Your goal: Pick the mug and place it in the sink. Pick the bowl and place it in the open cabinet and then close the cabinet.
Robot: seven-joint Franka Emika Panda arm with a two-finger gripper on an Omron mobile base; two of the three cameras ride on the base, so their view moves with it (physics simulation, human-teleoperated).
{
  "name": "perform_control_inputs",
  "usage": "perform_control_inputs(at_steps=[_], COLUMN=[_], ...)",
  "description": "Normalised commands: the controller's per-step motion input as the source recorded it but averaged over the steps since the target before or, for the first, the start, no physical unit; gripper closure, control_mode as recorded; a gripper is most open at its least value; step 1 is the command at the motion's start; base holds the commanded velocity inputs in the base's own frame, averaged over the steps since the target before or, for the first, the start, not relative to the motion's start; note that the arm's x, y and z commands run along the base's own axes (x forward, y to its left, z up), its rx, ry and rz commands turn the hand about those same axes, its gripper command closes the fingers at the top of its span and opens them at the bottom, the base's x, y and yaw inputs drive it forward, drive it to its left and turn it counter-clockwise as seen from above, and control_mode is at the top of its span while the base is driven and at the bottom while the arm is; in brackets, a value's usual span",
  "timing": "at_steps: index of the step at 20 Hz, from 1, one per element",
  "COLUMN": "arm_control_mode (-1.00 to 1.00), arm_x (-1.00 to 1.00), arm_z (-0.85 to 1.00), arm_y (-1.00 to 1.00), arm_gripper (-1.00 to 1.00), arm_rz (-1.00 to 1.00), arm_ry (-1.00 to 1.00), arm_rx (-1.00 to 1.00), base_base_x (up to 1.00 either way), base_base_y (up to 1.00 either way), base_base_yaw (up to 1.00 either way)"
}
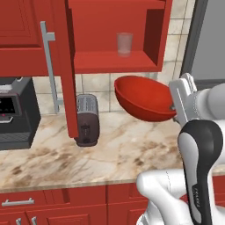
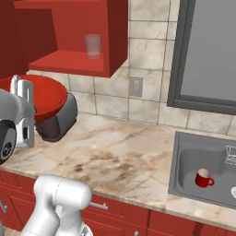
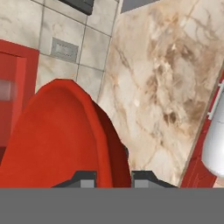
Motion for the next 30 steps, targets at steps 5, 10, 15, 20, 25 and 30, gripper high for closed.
perform_control_inputs(at_steps=[5, 10, 15, 20, 25, 30], arm_control_mode=[-1.0, -1.0, -1.0, -1.0, -1.0, -1.0], arm_x=[0.03, 0.0, 0.18, 0.33, 0.19, 0.21], arm_z=[0.25, 0.27, 0.13, 0.11, 0.17, 0.19], arm_y=[0.0, -0.09, 0.0, 0.0, -0.12, -0.02], arm_gripper=[1.0, 1.0, 1.0, 1.0, 1.0, 1.0], arm_rz=[0.04, 0.05, 0.0, -0.03, 0.0, 0.0], arm_ry=[-0.06, -0.09, -0.01, 0.0, -0.04, -0.06], arm_rx=[0.0, 0.0, -0.02, -0.01, 0.0, 0.0], base_base_x=[0.0, 0.0, 0.0, 0.0, 0.0, 0.0], base_base_y=[0.0, 0.0, 0.0, 0.0, 0.0, 0.0], base_base_yaw=[0.0, 0.0, 0.0, 0.0, 0.0, 0.0])
